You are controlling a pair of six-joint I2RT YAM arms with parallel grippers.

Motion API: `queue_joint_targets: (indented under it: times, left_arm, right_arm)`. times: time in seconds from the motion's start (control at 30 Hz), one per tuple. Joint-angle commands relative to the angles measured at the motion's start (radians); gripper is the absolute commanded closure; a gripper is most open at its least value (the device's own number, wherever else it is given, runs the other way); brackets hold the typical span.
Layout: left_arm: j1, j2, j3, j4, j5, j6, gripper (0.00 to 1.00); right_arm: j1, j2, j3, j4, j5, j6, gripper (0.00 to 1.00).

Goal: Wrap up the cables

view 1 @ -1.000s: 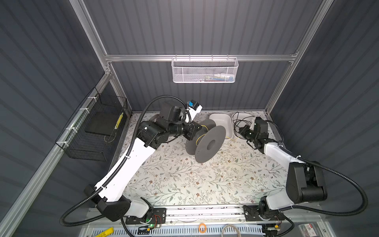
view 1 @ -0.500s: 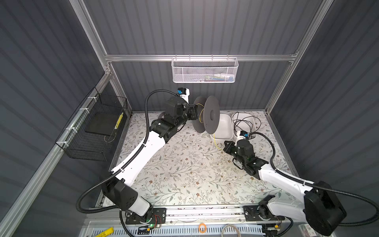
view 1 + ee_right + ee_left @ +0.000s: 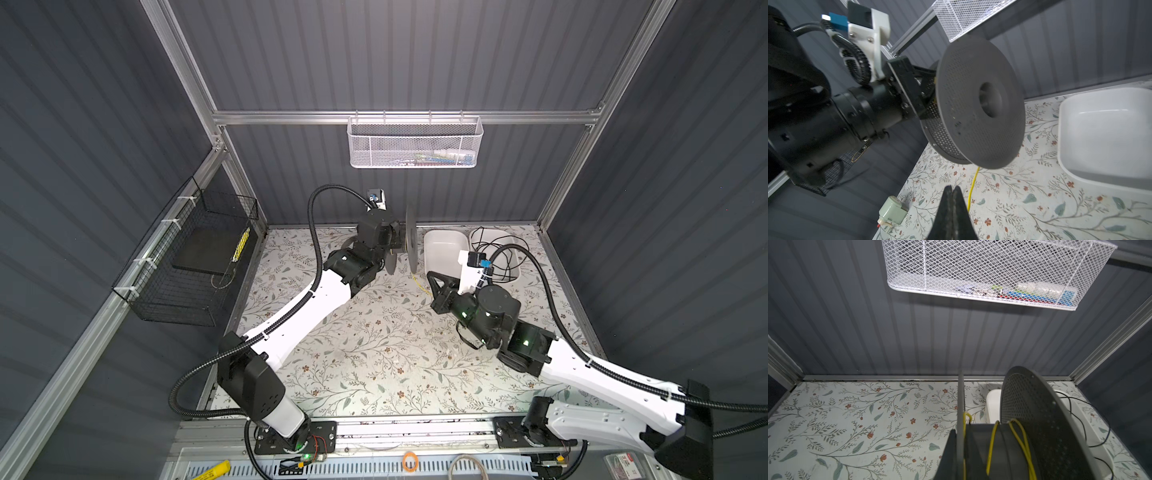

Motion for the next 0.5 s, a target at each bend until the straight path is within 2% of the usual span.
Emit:
queue_joint_targets:
  times: [0.0, 0.1, 0.2, 0.23, 0.3, 0.47]
  left_arm:
    - [-0.011, 0.008, -0.040, 0.078, -0.123, 0.153, 1.00]
    - [-0.064, -0.013, -0.089, 0.079, -0.091, 0.225, 1.00]
    - [-0.087, -0.047, -0.116, 0.030, -0.046, 0.237, 1.00]
    - [-0.090, -0.062, -0.166, 0.018, -0.038, 0.237, 1.00]
    - [-0.091, -0.099, -0.216, -0.001, 0.001, 0.247, 1.00]
    - [-0.100, -0.197, -0.346, -0.019, 0.089, 0.297, 1.00]
  right_arm:
    - [0.010, 0.056, 0.117, -0.007, -0.062, -0.118, 1.00]
    - [-0.030, 0.119, 0.231, -0.033, -0.115, -0.169, 1.00]
    - [-0.085, 0.160, 0.324, -0.059, -0.158, -0.208, 1.00]
    - [-0.102, 0.174, 0.352, -0.072, -0.186, -0.219, 1.00]
    - [-0.160, 0.200, 0.408, -0.098, -0.259, -0.200, 1.00]
    - [-0.288, 0.271, 0.516, -0.154, -0.360, -0.184, 1.00]
